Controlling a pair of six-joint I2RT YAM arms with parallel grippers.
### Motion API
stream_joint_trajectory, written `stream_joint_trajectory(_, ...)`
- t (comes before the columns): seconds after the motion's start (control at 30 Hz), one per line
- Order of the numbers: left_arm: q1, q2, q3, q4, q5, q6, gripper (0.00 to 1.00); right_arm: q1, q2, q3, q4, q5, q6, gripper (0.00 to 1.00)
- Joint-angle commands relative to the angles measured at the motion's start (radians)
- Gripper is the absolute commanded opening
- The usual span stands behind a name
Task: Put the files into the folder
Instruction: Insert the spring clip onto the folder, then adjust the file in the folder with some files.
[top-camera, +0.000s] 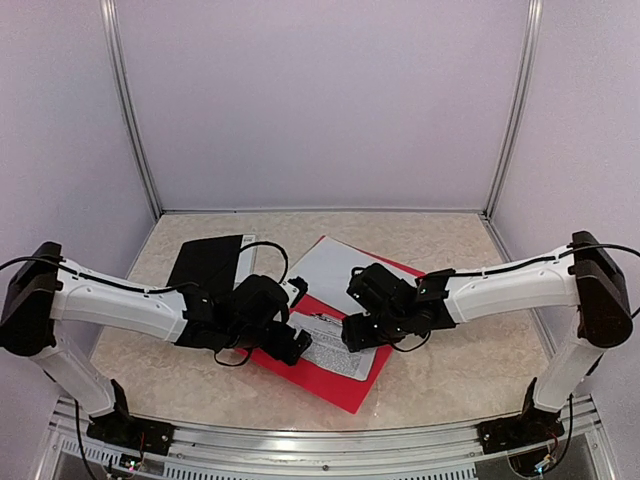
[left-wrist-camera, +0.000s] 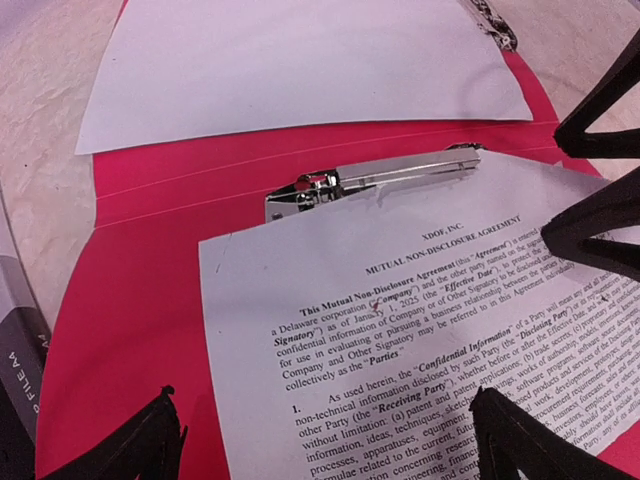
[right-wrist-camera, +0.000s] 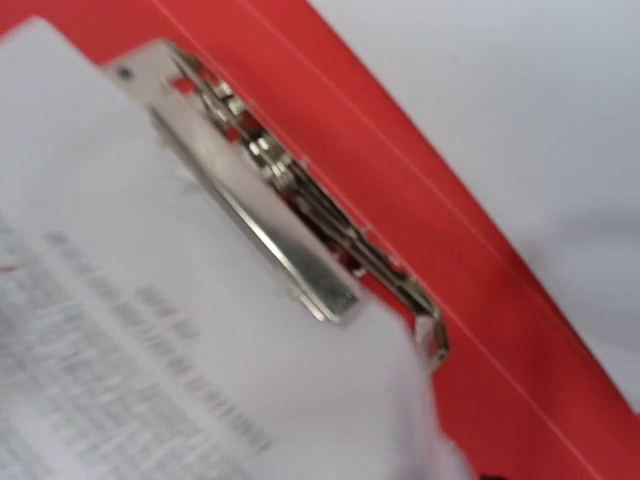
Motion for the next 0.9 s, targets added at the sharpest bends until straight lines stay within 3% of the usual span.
stream_joint_trajectory(0.0,-0.008,0.052,0.007,0.042,0.049,-0.013,0.96,0.007,-0.080,-0.031,0.009,0.020,-0.012,0.67)
stream_joint_trajectory(0.27,-0.010,0.107,0.012,0.023,0.016,-0.028,0.95,0.007,-0.148,-0.143,0.073,-0.011,-0.029,0.62)
stream_joint_trajectory(0.57,-0.010,0.144,0.002,0.008,0.005,-0.018,0.94,0.008,-0.096,-0.205,0.154,-0.046,-0.054,0.37)
stream_joint_trajectory(0.87,-0.009,0.153,0.002,-0.031,-0.055,0.012,0.94,0.011,-0.038,-0.213,0.161,-0.040,-0.066,0.26)
